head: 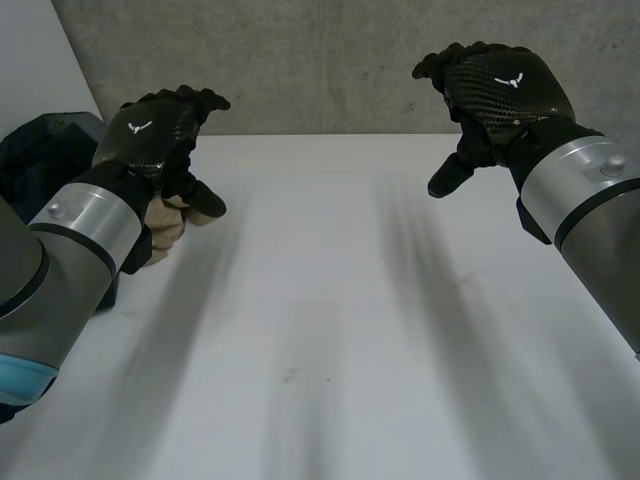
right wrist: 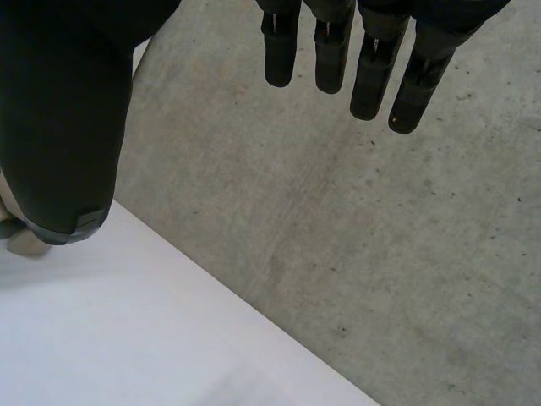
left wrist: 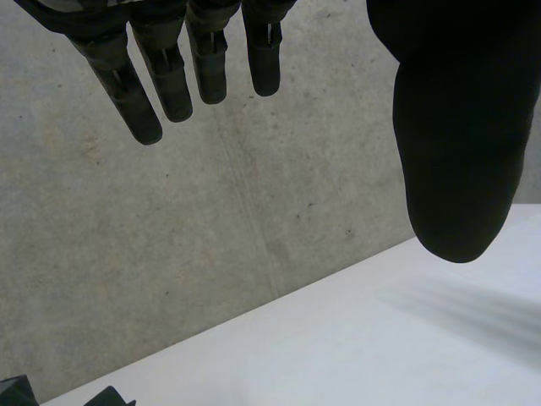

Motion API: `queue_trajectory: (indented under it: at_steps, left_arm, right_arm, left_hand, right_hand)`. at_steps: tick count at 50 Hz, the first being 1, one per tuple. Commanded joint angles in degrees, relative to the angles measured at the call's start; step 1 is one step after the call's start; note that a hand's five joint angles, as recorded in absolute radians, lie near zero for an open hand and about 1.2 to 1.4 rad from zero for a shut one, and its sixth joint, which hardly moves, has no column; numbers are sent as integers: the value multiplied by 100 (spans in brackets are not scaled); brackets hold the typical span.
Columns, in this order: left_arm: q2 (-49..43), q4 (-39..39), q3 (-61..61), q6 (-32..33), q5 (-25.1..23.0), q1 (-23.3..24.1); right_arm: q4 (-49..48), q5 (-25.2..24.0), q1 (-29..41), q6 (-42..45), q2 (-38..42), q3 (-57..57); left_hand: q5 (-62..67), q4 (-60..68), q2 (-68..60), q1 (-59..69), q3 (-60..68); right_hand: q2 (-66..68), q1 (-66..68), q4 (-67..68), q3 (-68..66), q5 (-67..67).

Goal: Fold the laundry.

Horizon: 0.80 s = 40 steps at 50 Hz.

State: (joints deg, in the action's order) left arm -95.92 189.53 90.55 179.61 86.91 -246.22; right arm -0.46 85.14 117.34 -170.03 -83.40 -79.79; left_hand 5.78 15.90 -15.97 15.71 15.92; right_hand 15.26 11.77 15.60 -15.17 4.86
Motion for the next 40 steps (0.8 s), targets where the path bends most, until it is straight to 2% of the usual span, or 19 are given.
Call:
queue_trajectory:
  at_steps: [1, 22, 28, 36, 40]
  left_arm:
    - [-147, 14, -2, 4, 2, -93]
    - [-216, 49, -248, 197, -25, -180]
    - [-787, 128, -643, 925, -42, -830]
    - [-2209, 479, -1565, 2269, -51, -1866]
    - [-2825, 515, -1987, 2595, -33, -2236]
  right_arm:
    - [2, 3, 26, 13, 35, -1]
    - [-16, -6, -9, 22, 44, -19]
    - [-16, -23, -18, 31, 44, -1]
    - [-25, -41, -18, 31, 105, 16]
    - [-25, -32, -18, 31, 175, 16]
  left_hand:
    - [-540, -552, 558, -532, -553]
    - [-540, -552, 558, -532, -553]
    - [-557, -569, 575, -549, -570]
    - [-557, -569, 575, -549, -570]
    - [-490, -502, 509, -483, -504]
  right_hand:
    - [-526, -177, -560, 517, -486]
    - [-526, -177, -560, 517, -486]
    - [-526, -177, -560, 517, -486]
    - [-526, -177, -560, 517, -486]
    - [-526, -177, -560, 517, -486]
